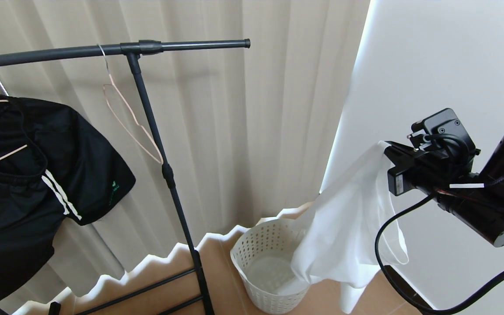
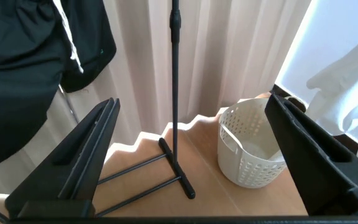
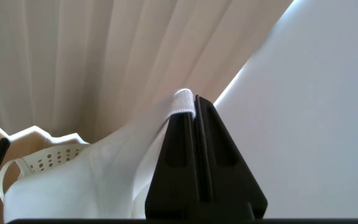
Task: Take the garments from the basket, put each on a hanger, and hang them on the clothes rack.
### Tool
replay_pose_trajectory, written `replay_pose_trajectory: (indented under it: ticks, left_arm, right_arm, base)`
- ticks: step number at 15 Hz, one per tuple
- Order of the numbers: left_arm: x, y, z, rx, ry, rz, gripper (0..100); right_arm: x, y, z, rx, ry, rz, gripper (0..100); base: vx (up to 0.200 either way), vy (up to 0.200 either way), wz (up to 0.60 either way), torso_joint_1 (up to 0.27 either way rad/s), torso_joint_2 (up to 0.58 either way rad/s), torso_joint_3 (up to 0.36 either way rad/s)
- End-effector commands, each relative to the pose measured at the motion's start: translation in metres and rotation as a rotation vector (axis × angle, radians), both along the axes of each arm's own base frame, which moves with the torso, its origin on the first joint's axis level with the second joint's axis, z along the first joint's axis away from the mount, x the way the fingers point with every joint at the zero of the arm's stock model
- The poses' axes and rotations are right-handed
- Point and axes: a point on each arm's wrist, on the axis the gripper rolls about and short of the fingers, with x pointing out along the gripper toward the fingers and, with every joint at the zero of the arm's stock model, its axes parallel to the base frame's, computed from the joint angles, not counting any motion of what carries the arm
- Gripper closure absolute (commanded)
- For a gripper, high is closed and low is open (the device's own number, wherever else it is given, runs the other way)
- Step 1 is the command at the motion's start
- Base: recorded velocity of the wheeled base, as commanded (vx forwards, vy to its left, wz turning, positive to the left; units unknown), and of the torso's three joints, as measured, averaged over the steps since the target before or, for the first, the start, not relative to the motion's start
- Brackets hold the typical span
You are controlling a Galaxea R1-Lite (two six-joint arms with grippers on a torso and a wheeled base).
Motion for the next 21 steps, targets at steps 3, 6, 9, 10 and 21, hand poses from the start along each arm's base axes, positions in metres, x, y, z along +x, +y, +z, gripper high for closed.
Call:
replay_pose_trajectory:
  ticks: [3,6,9,10,21]
  left_arm:
    - [0.0001,0.0,-0.0002,0.0,0.001,0.0,0]
    - [0.0001,0.0,-0.0002,0.0,0.001,0.0,0]
    - [0.0001,0.0,-0.0002,0.0,0.001,0.002,0]
    - [0.0001,0.0,-0.0002,0.0,0.001,0.002,0]
    - [0.0001,0.0001,0.0,-0.002,0.0,0.003,0]
  right_arm:
    - [-0.0011,-0.0004,-0.0012,-0.002,0.004,0.0,100]
    - [-0.0005,-0.0002,-0.002,-0.003,0.007,0.0,100]
    - [-0.0007,-0.0002,-0.0036,-0.006,0.012,0.0,100]
    - [-0.0006,-0.0002,-0.0044,-0.007,0.015,-0.002,100]
    - [-0.0007,-0.0002,-0.0067,-0.009,0.023,0.0,100]
  base:
    - [0.0,0.0,0.0,0.233,-0.56,-0.328]
    - [0.0,0.0,0.0,0.258,-0.6,-0.344]
    - [0.0,0.0,0.0,0.24,-0.53,-0.305]
    - [0.0,0.0,0.0,0.198,-0.43,-0.237]
    - [0.0,0.0,0.0,0.174,-0.37,-0.2]
